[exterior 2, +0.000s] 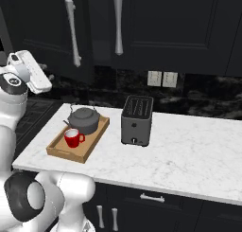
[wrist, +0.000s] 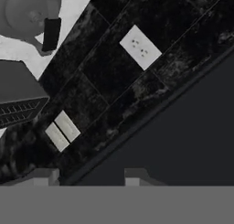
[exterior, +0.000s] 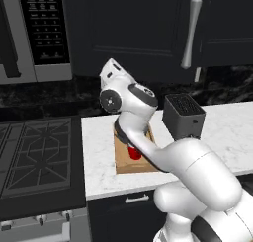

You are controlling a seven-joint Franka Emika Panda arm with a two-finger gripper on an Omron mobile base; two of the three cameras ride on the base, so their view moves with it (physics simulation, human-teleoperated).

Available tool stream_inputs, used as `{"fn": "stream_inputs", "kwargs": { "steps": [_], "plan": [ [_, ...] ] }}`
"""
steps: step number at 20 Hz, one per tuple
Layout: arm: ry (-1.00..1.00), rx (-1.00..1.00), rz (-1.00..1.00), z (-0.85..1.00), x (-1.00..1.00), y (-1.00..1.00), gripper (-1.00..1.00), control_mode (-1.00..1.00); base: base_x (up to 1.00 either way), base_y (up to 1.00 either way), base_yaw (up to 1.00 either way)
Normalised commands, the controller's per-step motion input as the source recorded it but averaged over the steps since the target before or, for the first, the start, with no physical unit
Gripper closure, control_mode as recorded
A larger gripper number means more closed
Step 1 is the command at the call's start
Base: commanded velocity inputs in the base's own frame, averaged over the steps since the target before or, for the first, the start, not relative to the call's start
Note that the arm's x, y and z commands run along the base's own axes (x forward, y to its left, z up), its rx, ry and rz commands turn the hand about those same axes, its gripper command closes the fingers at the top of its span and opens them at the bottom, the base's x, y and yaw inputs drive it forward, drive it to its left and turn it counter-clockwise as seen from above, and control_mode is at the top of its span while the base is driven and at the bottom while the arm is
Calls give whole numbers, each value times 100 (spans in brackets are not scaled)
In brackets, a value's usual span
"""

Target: Pick the kettle from the counter and place it on the tray. Then pick the mug from the cabinet and place it on the tray. Then close the cabinet doors.

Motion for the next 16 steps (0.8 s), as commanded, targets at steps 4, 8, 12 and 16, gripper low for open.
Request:
{"fn": "stream_inputs", "kwargs": {
  "steps": [4, 8, 12, 16],
  "plan": [
    [0, 27, 28, 8, 77, -51, -100, -100, 0, 0, 0],
    [0, 26, 27, 5, 78, -46, -100, -100, 0, 0, 0],
    [0, 25, 25, 3, 78, -41, -100, -100, 0, 0, 0],
    [0, 23, 21, 0, 75, -32, -100, -100, 0, 0, 0]
  ]
}}
